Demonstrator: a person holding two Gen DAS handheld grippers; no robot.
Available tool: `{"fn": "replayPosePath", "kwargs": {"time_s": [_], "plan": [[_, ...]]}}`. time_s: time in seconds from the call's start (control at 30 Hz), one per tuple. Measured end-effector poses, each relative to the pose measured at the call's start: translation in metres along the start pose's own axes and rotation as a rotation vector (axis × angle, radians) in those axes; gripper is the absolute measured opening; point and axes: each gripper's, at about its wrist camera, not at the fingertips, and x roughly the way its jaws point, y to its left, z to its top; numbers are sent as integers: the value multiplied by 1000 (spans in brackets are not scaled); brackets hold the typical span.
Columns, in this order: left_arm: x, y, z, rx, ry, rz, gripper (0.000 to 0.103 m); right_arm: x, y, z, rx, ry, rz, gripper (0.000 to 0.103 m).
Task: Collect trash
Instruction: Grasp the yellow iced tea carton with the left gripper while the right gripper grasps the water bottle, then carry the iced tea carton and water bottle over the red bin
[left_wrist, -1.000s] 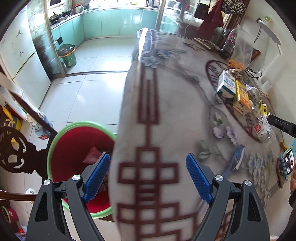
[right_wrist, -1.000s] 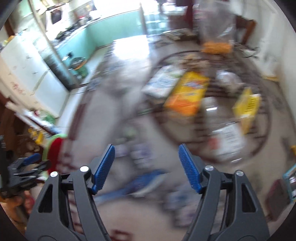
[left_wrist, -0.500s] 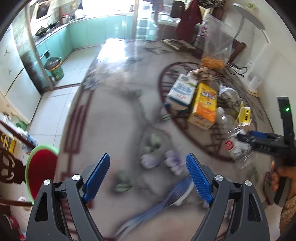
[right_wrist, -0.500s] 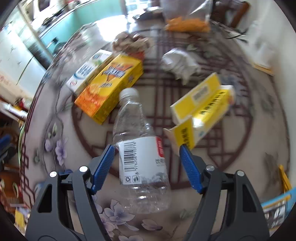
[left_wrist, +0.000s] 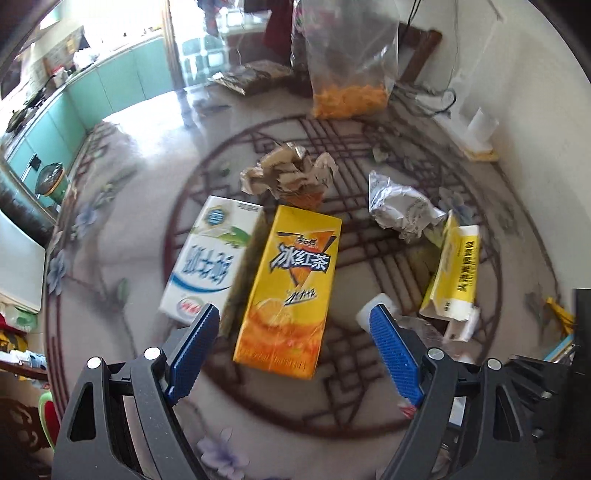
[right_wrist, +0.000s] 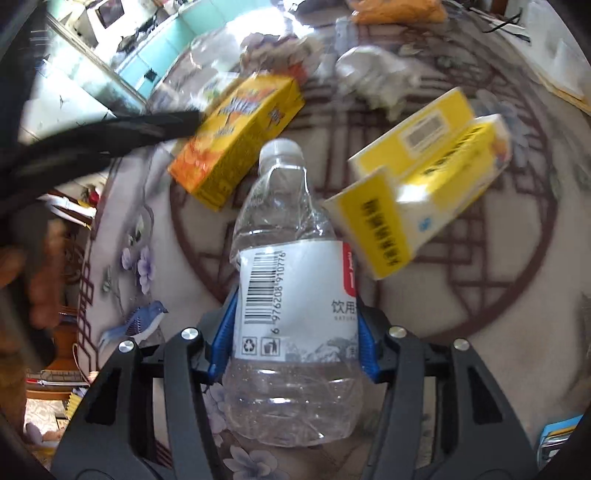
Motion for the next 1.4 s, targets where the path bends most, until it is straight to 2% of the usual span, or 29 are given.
{"fn": "replayPosePath", "kwargs": {"time_s": [0.07,0.2,0.27,0.3,0.33,0.37,0.4,0.5,0.73,0.93,1.1,1.33,1.4], "plan": [[18,-3,8,-1,41,-10,74,-8,-6,3,12,-20,8,53],[47,-3,13,0,108,15,74,-19,-22,13,65,-57,22,53],[55,-5,15,26,101,43,75,-21,-29,16,85,-64,27,53],[61,-6,16,27,124,31,74,-22,-32,18,93,-68,27,53],[67,-6,16,21,146,24,69,-23,-35,18,101,-70,30,53],[70,-4,15,17,152,27,64,-22,-37,18,106,-71,33,53],[69,-5,14,26,123,41,59,-22,-38,19,112,-72,35,53],[64,-4,12,9,121,19,58,-24,-38,19,118,-73,40,53],[14,17,-6,-66,32,-18,58,-21,-21,24,88,-70,58,53],[-36,52,-32,-151,-39,-24,58,-19,13,24,8,-52,90,53],[-78,74,-68,-204,-116,16,58,1,43,9,-67,15,78,53],[-120,103,-115,-275,-173,92,58,29,62,-14,-99,92,18,54],[-129,111,-125,-292,-187,107,58,28,63,-15,-90,88,1,65]]}}
